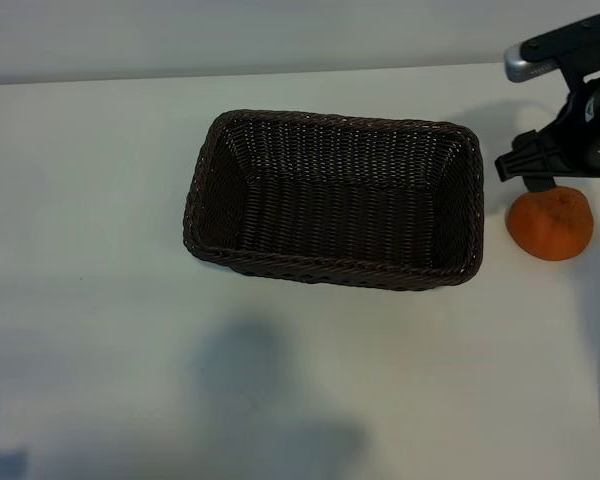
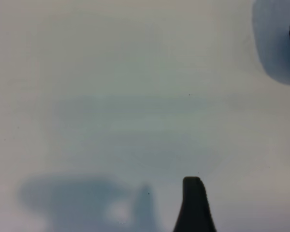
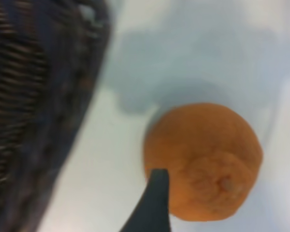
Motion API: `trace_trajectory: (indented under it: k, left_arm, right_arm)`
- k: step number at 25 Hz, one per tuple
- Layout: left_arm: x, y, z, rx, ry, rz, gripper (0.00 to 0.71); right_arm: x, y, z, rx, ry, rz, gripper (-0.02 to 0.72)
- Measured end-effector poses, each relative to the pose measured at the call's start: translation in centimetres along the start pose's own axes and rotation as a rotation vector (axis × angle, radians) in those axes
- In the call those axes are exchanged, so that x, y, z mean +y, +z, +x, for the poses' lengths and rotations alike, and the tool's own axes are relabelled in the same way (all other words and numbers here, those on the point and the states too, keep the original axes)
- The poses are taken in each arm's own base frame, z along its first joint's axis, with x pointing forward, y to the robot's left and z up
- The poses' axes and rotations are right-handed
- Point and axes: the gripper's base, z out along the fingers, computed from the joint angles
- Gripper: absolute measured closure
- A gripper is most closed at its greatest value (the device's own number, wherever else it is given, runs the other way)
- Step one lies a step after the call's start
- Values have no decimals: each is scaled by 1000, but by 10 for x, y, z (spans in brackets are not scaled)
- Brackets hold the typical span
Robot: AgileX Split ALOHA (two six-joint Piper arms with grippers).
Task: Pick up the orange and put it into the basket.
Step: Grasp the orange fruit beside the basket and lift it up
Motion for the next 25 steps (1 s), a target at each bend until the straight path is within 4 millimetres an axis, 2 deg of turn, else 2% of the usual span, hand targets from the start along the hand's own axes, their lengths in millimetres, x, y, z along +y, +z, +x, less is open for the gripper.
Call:
trace_trajectory:
  k: [5,17,19,22,25]
  left_arm:
    - [0,0,0,0,0,0,164]
    - [0,0,0,0,0,0,164]
    - [0,0,0,0,0,0,164]
    - [0,0,0,0,0,0,164]
    - [0,0,0,0,0,0,164]
  right_arm:
    - [-7,14,2,38,28,21,2]
    - [2,59,13,143,29,1,38]
    - [3,62,13,143,30,-2,74]
    - [4,65,13,139,30,-6,168]
    - [5,72,15,150,27,-8,310]
